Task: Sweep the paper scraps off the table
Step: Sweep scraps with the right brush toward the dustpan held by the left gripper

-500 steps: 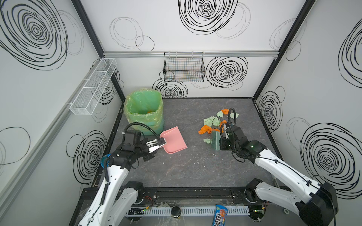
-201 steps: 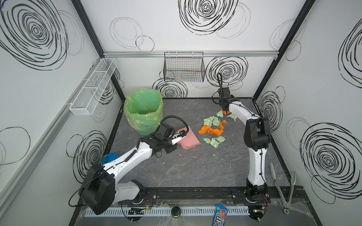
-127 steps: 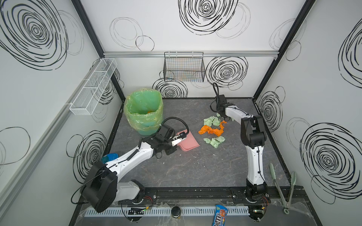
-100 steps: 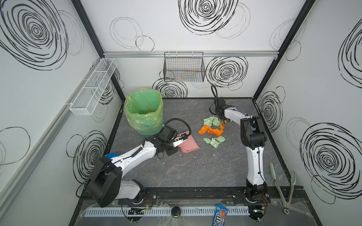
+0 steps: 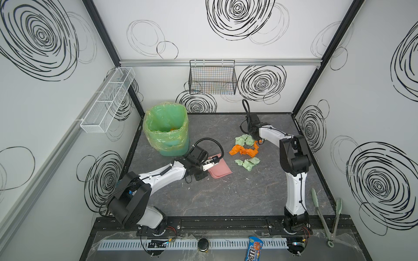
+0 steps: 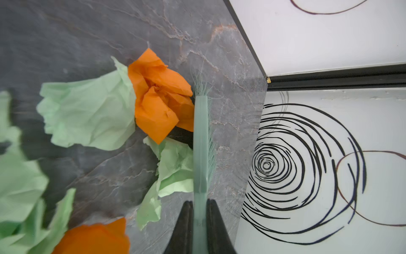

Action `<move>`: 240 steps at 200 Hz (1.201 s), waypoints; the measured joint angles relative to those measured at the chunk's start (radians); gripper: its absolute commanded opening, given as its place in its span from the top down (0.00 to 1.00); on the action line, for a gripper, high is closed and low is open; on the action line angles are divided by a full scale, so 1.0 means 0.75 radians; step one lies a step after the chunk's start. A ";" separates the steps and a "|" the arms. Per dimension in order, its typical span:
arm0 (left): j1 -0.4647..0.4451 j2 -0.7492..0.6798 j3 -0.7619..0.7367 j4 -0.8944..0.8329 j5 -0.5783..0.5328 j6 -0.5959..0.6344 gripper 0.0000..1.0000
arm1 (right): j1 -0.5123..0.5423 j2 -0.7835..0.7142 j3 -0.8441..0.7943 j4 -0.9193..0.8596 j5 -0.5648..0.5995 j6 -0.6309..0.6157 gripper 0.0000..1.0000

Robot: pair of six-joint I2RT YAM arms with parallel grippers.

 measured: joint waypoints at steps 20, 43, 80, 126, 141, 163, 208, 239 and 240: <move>0.000 0.023 0.012 0.017 -0.001 0.001 1.00 | 0.053 -0.040 -0.045 -0.005 -0.016 0.011 1.00; 0.000 0.037 0.017 0.036 -0.001 0.000 1.00 | 0.125 -0.075 -0.087 -0.023 -0.033 0.025 1.00; 0.000 0.061 0.027 0.049 -0.001 -0.001 1.00 | 0.233 -0.111 -0.135 -0.086 -0.051 0.075 1.00; -0.001 0.093 0.054 0.068 -0.002 -0.001 1.00 | 0.366 -0.221 -0.250 -0.159 -0.096 0.158 1.00; -0.001 0.100 0.058 0.079 -0.002 -0.001 1.00 | 0.414 -0.253 -0.268 -0.188 -0.128 0.189 1.00; -0.001 0.101 0.059 0.082 -0.002 -0.001 1.00 | 0.484 -0.283 -0.270 -0.232 -0.173 0.239 1.00; -0.001 0.102 0.059 0.077 -0.002 -0.001 1.00 | 0.597 -0.295 -0.268 -0.316 -0.245 0.361 1.00; -0.001 0.102 0.059 0.070 -0.002 -0.001 1.00 | 0.625 -0.323 -0.248 -0.380 -0.304 0.455 1.00; -0.001 0.102 0.059 0.070 -0.002 -0.001 1.00 | 0.626 -0.325 -0.246 -0.384 -0.308 0.459 1.00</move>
